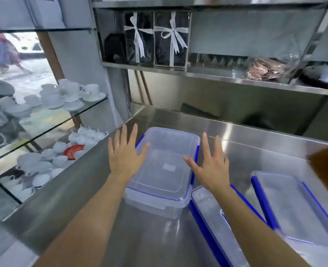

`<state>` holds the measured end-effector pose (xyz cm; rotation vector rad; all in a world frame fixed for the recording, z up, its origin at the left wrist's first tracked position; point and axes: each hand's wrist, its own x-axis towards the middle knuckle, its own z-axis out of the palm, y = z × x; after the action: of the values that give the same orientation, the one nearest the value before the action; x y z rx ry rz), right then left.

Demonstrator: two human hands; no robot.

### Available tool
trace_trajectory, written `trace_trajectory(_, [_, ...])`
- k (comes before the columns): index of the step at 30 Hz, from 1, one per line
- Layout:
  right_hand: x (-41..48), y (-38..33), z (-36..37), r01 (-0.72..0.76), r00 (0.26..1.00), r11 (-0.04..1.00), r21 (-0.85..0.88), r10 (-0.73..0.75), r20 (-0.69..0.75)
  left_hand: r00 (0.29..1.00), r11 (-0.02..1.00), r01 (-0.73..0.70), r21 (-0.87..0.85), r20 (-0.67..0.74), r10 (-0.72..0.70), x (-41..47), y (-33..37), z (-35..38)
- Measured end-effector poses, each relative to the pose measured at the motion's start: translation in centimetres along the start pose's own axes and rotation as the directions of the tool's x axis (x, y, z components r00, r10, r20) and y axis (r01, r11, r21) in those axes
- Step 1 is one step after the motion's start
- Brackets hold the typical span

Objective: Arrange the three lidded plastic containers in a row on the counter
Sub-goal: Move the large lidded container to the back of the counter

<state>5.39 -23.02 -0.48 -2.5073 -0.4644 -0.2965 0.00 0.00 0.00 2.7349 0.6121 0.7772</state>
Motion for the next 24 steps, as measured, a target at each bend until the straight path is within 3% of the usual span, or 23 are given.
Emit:
trace_trajectory(2, [-0.3, -0.3, 1.2, -0.104, 0.985, 0.993, 0.058, 0.096, 0.141, 0.971, 0.994, 0.110, 0.002, 0.214, -0.107, -0.4, -1.3, 0.7])
trace_trajectory(4, [-0.7, 0.0, 2.5, -0.207, 0.941, 0.976, 0.067, 0.180, 0.286, 0.870, 0.969, 0.239, -0.059, 0.456, -0.187, -0.7, -3.0, 1.6])
trace_trajectory(6, [-0.7, 0.0, 3.3, -0.255, 0.891, 0.965, 0.069, 0.207, 0.403, 0.773, 0.910, 0.365, -0.198, 0.609, -0.177, -0.7, -3.8, 2.0])
trace_trajectory(10, [-0.5, -0.1, 3.4, -0.383, 0.847, 0.860, 0.338, 0.181, 0.500, 0.752, 0.741, 0.487, -0.462, 0.654, -0.086, 0.1, -4.7, 1.2])
trace_trajectory(12, [-0.3, -0.3, 3.2, -0.401, 0.840, 0.853, 0.334, 0.197, 0.506, 0.704, 0.703, 0.523, -0.483, 0.709, -0.036, 0.6, -5.6, 0.8])
trace_trajectory(13, [-0.2, -0.3, 3.1, -0.408, 0.833, 0.855, 0.320, 0.205, 0.514, 0.648, 0.687, 0.554, -0.470, 0.762, -0.001, 0.9, -6.2, 0.6])
trace_trajectory(16, [0.1, -0.5, 3.2, -0.436, 0.819, 0.836, 0.333, 0.216, 0.532, 0.340, 0.715, 0.628, -0.308, 0.935, 0.104, 1.6, -7.5, -0.3])
trace_trajectory(18, [0.0, -0.7, 3.3, -0.449, 0.827, 0.820, 0.354, 0.231, 0.513, 0.235, 0.743, 0.615, -0.263, 0.961, 0.146, 2.0, -7.9, -0.5])
trace_trajectory(22, [-0.5, -1.5, 4.0, -0.459, 0.849, 0.821, 0.338, 0.293, 0.440, 0.224, 0.788, 0.555, -0.268, 0.960, 0.169, 3.2, -8.3, 0.2])
trace_trajectory(24, [-0.6, -2.1, 4.8, -0.471, 0.849, 0.834, 0.288, 0.341, 0.403, 0.234, 0.752, 0.592, -0.292, 0.954, 0.186, 3.8, -8.8, 0.7])
